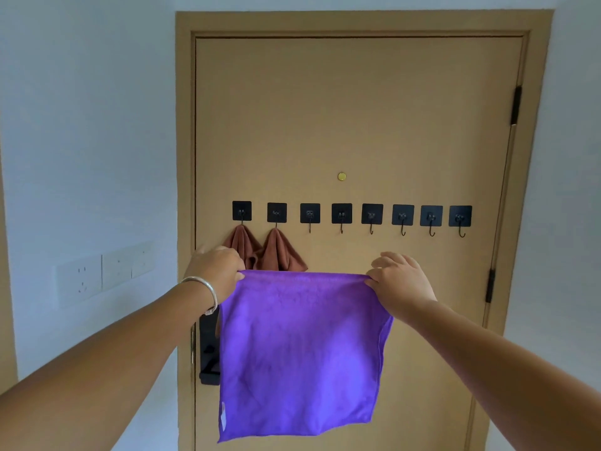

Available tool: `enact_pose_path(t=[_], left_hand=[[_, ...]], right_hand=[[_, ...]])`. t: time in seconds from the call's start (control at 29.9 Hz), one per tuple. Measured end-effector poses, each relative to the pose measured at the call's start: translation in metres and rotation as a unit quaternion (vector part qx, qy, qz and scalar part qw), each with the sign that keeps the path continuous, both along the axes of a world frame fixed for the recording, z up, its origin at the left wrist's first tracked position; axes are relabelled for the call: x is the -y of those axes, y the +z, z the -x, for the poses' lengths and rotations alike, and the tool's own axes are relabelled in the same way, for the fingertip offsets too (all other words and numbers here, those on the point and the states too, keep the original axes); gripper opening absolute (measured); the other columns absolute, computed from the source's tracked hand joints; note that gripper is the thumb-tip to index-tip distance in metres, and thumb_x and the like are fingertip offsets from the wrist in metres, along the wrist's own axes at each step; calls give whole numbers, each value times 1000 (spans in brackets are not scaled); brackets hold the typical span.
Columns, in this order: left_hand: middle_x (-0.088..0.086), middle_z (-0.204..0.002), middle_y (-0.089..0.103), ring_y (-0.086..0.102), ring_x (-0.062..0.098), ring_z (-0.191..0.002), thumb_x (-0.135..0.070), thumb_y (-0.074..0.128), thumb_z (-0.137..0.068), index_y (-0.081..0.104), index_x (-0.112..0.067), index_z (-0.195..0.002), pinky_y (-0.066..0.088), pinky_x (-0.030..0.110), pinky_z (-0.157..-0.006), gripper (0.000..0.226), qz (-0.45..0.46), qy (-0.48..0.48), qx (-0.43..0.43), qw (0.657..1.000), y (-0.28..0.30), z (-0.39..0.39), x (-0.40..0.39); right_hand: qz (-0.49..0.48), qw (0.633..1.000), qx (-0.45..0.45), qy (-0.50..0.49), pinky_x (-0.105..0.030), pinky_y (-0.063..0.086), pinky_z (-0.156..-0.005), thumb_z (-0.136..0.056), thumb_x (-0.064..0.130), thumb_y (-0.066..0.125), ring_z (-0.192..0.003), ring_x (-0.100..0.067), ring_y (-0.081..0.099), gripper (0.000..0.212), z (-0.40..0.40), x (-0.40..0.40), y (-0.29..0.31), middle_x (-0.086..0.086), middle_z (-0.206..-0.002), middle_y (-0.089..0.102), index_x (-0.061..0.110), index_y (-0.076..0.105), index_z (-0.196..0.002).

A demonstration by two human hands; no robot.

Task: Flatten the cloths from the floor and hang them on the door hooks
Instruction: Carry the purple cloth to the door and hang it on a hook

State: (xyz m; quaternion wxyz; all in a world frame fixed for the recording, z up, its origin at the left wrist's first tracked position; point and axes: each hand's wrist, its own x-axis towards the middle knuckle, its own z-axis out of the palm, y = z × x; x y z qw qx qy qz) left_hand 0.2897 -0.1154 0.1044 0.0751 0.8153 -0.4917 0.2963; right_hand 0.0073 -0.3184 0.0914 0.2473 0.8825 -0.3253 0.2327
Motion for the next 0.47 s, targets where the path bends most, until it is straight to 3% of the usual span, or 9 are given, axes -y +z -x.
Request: enact_pose_path(t=[0.13, 0.37, 0.47], left_hand=[[-8, -71, 58, 51, 14, -72, -31, 49, -96, 50, -27, -60, 41, 33, -84, 36, 1, -7, 24, 1000, 4, -20, 28], [-7, -70, 62, 56, 15, -68, -33, 47, -96, 57, -27, -69, 37, 26, -60, 29, 33, -18, 2, 999, 5, -61, 85], [-8, -76, 62, 56, 14, -71, -32, 45, -96, 63, -29, -81, 41, 27, -58, 24, 44, -16, -16, 999, 11, -78, 114]], right_hand=[[3, 1000, 7, 2, -32, 33, -103, -101, 41, 36, -122, -16, 45, 36, -25, 25, 3, 10, -117, 61, 31, 69, -112], [10, 1000, 28, 8, -30, 40, -94, -101, 37, 37, -110, -17, 51, 35, -70, 88, 15, 8, -105, 63, 26, 70, -103], [-18, 998, 51, 30, -28, 43, -80, -101, 32, 39, -100, -18, 55, 33, -89, 119, 22, 5, -96, 61, 20, 69, -94]])
